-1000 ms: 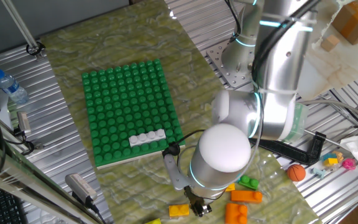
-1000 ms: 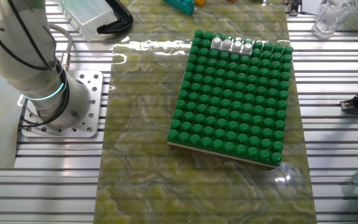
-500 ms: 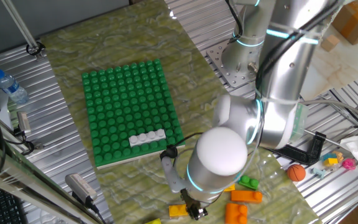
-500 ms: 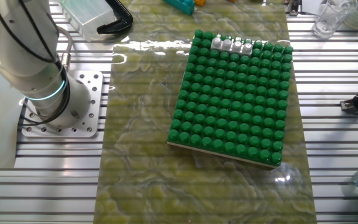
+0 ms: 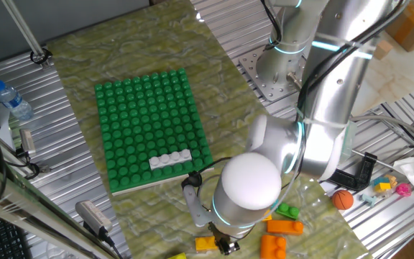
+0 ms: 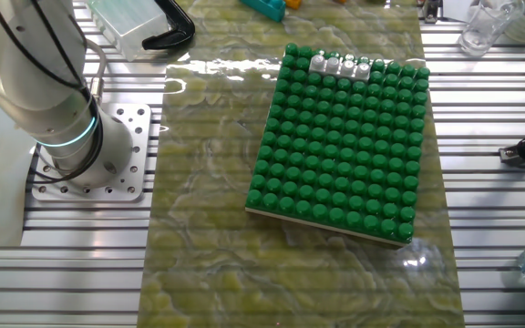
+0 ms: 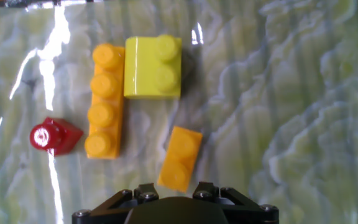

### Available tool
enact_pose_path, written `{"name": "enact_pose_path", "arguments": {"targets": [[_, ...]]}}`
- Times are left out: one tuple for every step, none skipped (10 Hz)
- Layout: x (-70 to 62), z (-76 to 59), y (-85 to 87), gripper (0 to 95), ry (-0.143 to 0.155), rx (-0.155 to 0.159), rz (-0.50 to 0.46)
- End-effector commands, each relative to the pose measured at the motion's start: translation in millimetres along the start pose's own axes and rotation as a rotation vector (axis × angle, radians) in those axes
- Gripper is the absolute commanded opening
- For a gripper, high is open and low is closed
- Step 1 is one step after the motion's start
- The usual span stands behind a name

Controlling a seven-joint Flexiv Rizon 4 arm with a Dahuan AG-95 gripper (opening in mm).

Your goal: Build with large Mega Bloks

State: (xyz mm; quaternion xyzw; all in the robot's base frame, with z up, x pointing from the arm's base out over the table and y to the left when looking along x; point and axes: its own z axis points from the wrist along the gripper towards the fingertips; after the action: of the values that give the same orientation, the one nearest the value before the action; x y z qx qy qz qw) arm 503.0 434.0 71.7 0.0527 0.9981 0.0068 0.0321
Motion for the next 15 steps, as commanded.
{"name": "enact_pose_path", "arguments": {"targets": [[17.7, 0.4, -10.2, 38.0, 0.01, 0.006, -0.022], [27.9, 4.2, -15.6, 38.0, 0.026, 0.008, -0.029], [38.4, 8.8, -19.6, 38.0, 0.039, 0.025, -0.03], [45.9, 12.2, -23.7, 38.0, 0.041, 0.031, -0.035], [58.1, 16.7, -29.8, 38.0, 0.039, 0.031, -0.042], [65.7, 19.6, -31.6, 38.0, 0.041, 0.029, -0.037], [71.5, 22.3, -31.1, 38.0, 0.044, 0.029, -0.027], [74.6, 24.0, -29.7, 38.0, 0.047, 0.03, -0.022], [77.4, 25.3, -29.0, 38.0, 0.051, 0.033, -0.018], [77.8, 25.4, -29.2, 38.0, 0.052, 0.033, -0.018], [79.3, 25.9, -29.8, 38.0, 0.058, 0.033, -0.013], [80.8, 26.9, -30.5, 38.0, 0.065, 0.03, -0.004], [81.4, 29.3, -31.1, 38.0, 0.073, 0.032, 0.003], [81.9, 30.5, -31.5, 38.0, 0.077, 0.033, 0.007], [83.3, 32.1, -32.3, 19.0, 0.083, 0.035, 0.009]]}}
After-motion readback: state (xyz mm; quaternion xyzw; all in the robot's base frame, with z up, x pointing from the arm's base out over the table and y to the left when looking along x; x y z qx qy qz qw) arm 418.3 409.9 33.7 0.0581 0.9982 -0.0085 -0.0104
